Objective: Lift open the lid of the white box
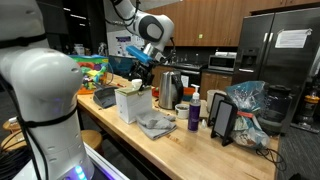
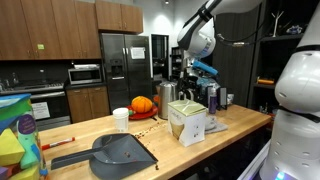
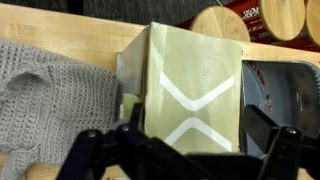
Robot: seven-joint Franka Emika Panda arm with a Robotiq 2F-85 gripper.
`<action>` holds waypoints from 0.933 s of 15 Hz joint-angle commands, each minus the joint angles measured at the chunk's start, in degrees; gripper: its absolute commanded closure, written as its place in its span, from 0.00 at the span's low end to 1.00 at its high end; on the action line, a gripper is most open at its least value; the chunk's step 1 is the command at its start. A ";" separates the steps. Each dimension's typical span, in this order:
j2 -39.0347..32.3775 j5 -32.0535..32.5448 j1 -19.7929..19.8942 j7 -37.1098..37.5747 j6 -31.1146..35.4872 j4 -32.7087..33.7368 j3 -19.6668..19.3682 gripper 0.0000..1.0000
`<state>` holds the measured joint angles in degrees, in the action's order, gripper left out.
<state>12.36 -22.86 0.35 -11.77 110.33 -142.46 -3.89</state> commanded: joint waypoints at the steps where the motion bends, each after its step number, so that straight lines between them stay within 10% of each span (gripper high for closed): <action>1: 0.00 0.03 0.05 0.30 0.13 0.05 0.21 0.00; 14: -0.31 -0.23 0.04 0.21 -0.38 0.41 0.15 0.00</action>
<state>12.38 -22.84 0.35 -10.91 110.85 -142.46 -3.47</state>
